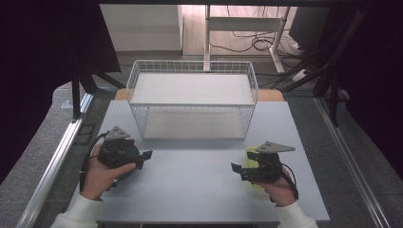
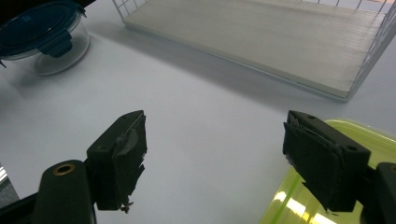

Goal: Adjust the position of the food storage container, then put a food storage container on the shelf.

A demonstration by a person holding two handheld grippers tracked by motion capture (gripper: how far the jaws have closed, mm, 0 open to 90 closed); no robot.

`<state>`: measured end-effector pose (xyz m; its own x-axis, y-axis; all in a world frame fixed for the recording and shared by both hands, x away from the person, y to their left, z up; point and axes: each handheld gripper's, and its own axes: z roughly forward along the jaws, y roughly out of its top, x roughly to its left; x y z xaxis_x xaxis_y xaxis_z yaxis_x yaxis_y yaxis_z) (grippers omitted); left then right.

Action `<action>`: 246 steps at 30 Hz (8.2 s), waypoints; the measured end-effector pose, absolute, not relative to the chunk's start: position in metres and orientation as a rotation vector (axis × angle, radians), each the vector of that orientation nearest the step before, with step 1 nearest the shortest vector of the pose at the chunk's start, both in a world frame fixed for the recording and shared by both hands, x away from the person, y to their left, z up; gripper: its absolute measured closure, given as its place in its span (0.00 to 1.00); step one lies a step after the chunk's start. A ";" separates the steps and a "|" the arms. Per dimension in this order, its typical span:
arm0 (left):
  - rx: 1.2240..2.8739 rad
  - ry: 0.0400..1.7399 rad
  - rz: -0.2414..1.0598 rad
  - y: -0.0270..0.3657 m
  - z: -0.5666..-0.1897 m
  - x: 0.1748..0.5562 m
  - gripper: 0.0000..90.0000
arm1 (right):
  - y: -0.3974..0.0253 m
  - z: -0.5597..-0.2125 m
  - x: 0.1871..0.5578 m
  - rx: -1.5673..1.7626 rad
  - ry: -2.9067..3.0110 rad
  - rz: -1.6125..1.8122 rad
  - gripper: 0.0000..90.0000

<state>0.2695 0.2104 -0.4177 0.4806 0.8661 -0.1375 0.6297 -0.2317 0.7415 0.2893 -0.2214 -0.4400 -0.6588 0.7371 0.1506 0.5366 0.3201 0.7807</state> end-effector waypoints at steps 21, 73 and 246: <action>1.945 1.432 0.427 0.284 -0.427 0.295 0.35 | -0.218 -0.443 0.289 1.183 2.378 1.212 0.24; 2.010 1.746 0.215 0.365 -0.491 0.289 1.00 | -0.218 -0.445 0.290 1.213 2.364 1.176 0.24; 1.805 1.303 -0.428 0.192 -0.518 0.291 0.22 | -0.102 -0.517 0.290 1.871 2.508 1.484 0.18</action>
<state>0.2911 0.1925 -0.5184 0.3995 0.6061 -0.6878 0.8959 -0.0993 0.4329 0.2897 -0.1022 -0.5171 -0.3797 0.6272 0.6801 0.8980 0.0732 0.4339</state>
